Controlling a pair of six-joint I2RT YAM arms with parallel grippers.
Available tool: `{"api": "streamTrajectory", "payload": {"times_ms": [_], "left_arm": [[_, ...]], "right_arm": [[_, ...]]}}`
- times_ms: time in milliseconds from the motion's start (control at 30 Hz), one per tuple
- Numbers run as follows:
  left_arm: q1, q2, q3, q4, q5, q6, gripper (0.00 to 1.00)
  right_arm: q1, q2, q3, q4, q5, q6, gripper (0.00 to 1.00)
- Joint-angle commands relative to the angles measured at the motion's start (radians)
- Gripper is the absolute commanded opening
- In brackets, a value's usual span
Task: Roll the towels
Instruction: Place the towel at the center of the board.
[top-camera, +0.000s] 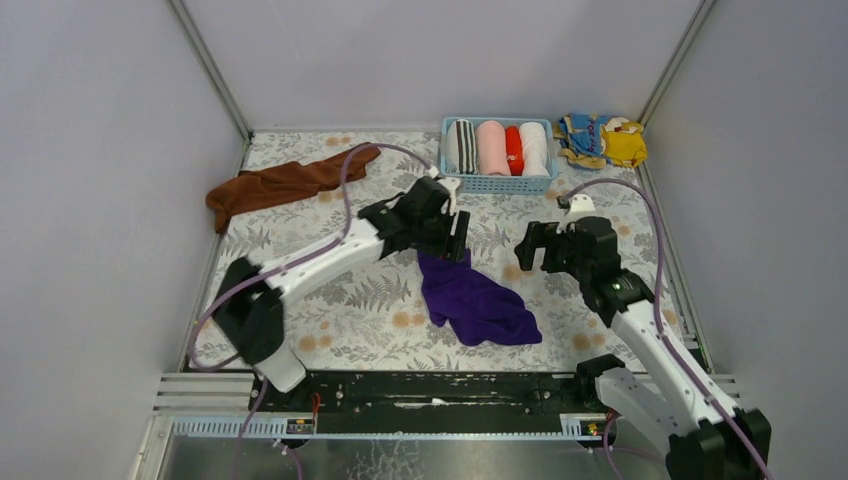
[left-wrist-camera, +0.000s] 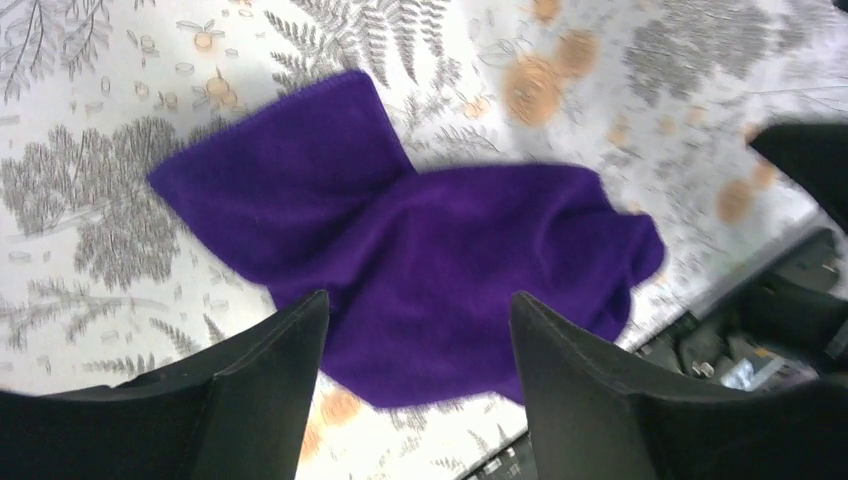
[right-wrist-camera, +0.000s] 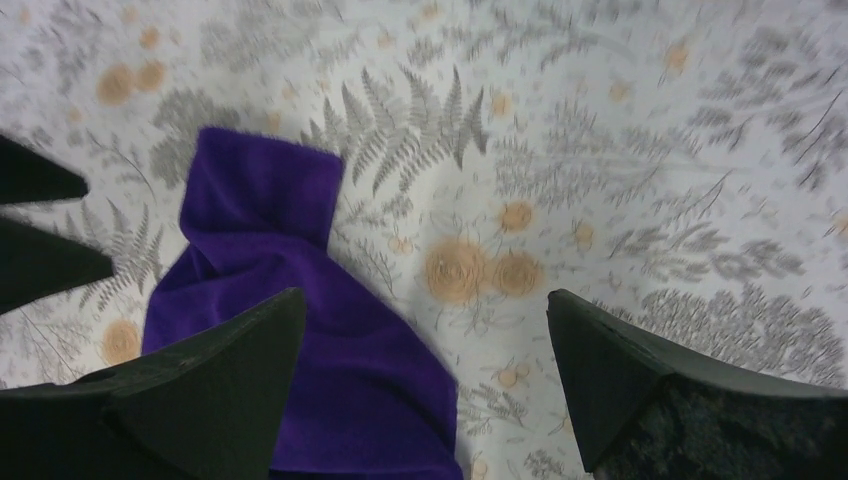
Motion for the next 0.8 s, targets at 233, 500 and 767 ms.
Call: {"api": "streamTrajectory", "payload": {"times_ms": [233,500,767], "left_arm": [[-0.003,0.461,0.369,-0.022,-0.101,0.067,0.45],[-0.018,0.603,0.419,-0.028,-0.143,0.057,0.35],[-0.028,0.668,0.428,-0.04,-0.197,0.051,0.35]], "right_arm": [[0.003,0.086,0.007,-0.002,-0.052,0.051,0.96],[0.003,0.077,-0.01,0.0,-0.051,0.047,0.95],[0.002,0.044,-0.027,0.001,-0.047,0.037,0.95]]}}
